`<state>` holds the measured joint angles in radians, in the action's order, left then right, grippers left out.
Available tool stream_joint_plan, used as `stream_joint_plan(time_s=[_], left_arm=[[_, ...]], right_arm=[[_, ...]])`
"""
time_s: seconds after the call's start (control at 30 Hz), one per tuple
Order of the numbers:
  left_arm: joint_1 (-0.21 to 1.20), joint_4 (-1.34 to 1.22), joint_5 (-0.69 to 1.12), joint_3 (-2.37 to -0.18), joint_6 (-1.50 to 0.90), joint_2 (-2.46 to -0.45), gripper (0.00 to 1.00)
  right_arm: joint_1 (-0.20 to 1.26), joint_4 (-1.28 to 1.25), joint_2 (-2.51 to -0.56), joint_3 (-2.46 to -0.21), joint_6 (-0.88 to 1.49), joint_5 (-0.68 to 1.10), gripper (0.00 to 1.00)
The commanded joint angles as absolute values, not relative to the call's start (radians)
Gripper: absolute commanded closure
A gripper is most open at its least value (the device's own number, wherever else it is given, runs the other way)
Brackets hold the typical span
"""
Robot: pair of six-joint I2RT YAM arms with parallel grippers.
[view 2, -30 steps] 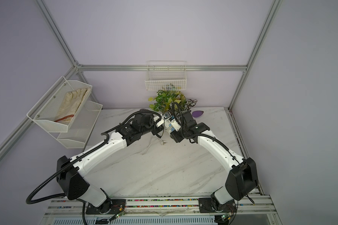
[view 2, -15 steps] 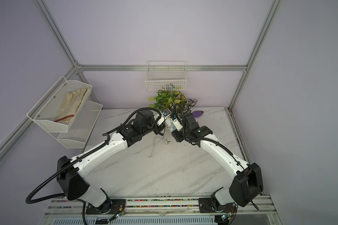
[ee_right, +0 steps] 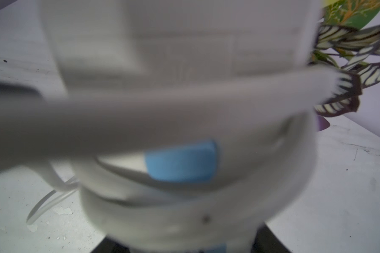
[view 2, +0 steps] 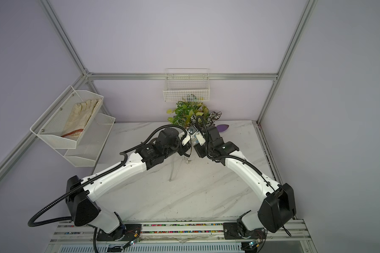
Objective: Wrap the cord around the power strip
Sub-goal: Wrap the power cord around the power strip.
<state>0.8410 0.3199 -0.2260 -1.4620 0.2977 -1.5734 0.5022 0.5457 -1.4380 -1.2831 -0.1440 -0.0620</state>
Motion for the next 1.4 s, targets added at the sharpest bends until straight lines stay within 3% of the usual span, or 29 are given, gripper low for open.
stream_joint_plan(time_s=[0.0, 0.17, 0.33, 0.4, 0.6, 0.93, 1.37], left_arm=[[0.869, 0.407, -0.241, -1.487, 0.265, -1.552, 0.97], [0.870, 0.385, -0.224, -1.458, 0.241, -1.558, 0.93], [0.868, 0.325, -0.252, -1.411, 0.219, -1.556, 0.70], [0.870, 0.275, -0.243, -1.370, 0.216, -1.540, 0.56], [0.856, 0.066, -0.190, -1.197, 0.185, -1.465, 0.40], [0.782, -0.455, 0.101, -0.846, 0.005, -1.371, 0.28], [0.761, -0.736, 0.196, -0.898, -0.052, -1.672, 0.29]], right_arm=[[0.439, 0.422, -1.427, -1.297, 0.010, -0.293, 1.00], [0.440, 0.407, -1.397, -1.290, -0.002, -0.242, 1.00], [0.439, 0.427, -1.400, -1.299, -0.021, -0.142, 1.00], [0.438, 0.444, -1.407, -1.308, -0.027, -0.107, 1.00], [0.438, 0.480, -1.409, -1.321, -0.052, -0.045, 1.00], [0.437, 0.569, -1.425, -1.405, -0.084, 0.040, 1.00], [0.437, 0.667, -1.445, -1.489, -0.102, 0.126, 1.00]])
